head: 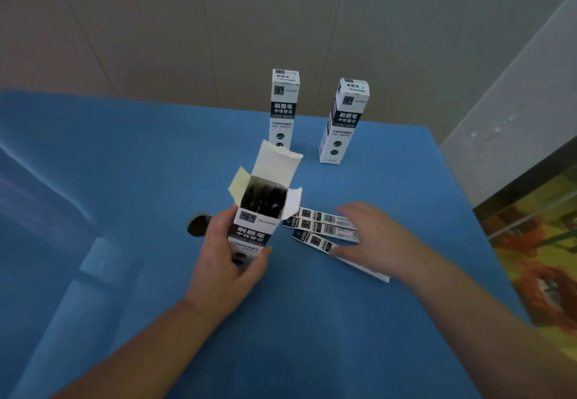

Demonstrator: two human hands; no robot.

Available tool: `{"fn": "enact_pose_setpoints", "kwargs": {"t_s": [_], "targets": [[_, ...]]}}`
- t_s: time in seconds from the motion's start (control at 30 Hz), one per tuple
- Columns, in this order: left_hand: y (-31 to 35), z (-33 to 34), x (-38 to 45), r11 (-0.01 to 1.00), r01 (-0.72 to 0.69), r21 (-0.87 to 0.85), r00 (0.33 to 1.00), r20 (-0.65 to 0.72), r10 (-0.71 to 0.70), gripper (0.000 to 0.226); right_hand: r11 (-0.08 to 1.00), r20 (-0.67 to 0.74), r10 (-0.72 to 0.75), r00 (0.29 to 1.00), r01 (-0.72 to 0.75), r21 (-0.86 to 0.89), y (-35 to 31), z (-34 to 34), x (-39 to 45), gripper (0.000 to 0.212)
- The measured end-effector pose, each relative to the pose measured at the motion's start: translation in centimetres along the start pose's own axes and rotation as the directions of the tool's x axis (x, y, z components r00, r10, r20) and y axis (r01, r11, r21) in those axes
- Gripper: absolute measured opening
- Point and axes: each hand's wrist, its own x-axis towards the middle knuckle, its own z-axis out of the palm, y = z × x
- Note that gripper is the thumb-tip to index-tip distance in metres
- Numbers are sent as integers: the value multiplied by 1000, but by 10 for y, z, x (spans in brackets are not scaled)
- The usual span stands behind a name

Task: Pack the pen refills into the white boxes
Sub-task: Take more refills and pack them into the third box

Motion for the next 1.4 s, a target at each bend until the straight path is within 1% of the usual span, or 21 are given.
{"fn": "enact_pose_setpoints", "kwargs": {"t_s": [0.07,0.1,0.13,0.2,0.27,0.3,0.47,0.57,0.7,0.83,0.93,1.0,1.03,1.07,1.17,1.23,1.27,1.3,1.37,1.4], "targets": [[1,0,0,1000,2,-30,1000,-7,-2,55,999,31,-49,998,49,4,10,19,5,81],[2,1,1,999,-2,-40,1000,-9,2,55,999,9,-54,999,54,3,15,24,6,80],[3,1,1,999,-2,-46,1000,-9,1,55,998,-29,-62,998,62,-10,18,28,7,72],[4,1,1,998,7,-63,1000,-8,-8,54,993,-101,-106,989,100,-63,21,32,8,48],[4,1,0,997,9,-72,1000,-11,-9,55,985,-123,-127,984,111,-132,21,31,7,23],[4,0,0,998,5,-69,1000,-10,-6,55,982,-121,-116,986,95,-166,20,30,6,17],[5,1,0,998,1,-56,1000,-14,-2,55,947,-128,-27,991,-15,-322,5,26,6,18],[2,1,0,997,44,-57,999,-12,-45,54,918,-106,10,994,-51,-394,-4,24,6,19],[0,0,-1,998,58,-32,998,7,-58,54,895,-102,29,994,-72,-439,-10,20,9,20],[1,1,-1,997,61,-46,998,13,-61,59,880,-62,58,996,-81,-468,-12,18,7,32],[1,0,0,998,57,-27,998,18,-57,62,878,-30,88,996,-92,-470,-12,14,4,27],[3,1,1,998,52,-21,999,18,-52,66,904,-43,108,993,-116,-412,-13,6,2,17],[3,1,1,999,52,-16,999,19,-51,68,930,-61,110,992,-125,-347,-14,-1,1,11],[4,1,0,999,52,-9,998,22,-51,70,956,-76,116,990,-132,-264,-14,-8,0,13],[3,0,0,998,55,16,998,32,-56,72,989,-128,148,981,-149,4,-13,-33,-8,33],[3,-1,0,998,60,10,997,40,-61,71,974,-175,175,969,-144,177,-14,-49,-17,34],[3,0,0,998,59,4,997,44,-59,71,951,-174,187,967,-134,280,-15,-54,-22,30],[2,0,1,999,53,1,998,46,-53,70,905,-152,198,968,-121,407,-17,-59,-27,22],[1,1,0,999,35,-3,998,49,-34,70,759,-102,194,976,-83,646,-23,-66,-37,6],[-1,1,0,1000,28,-3,998,49,-28,70,693,-97,183,978,-58,718,-26,-69,-42,2]]}}
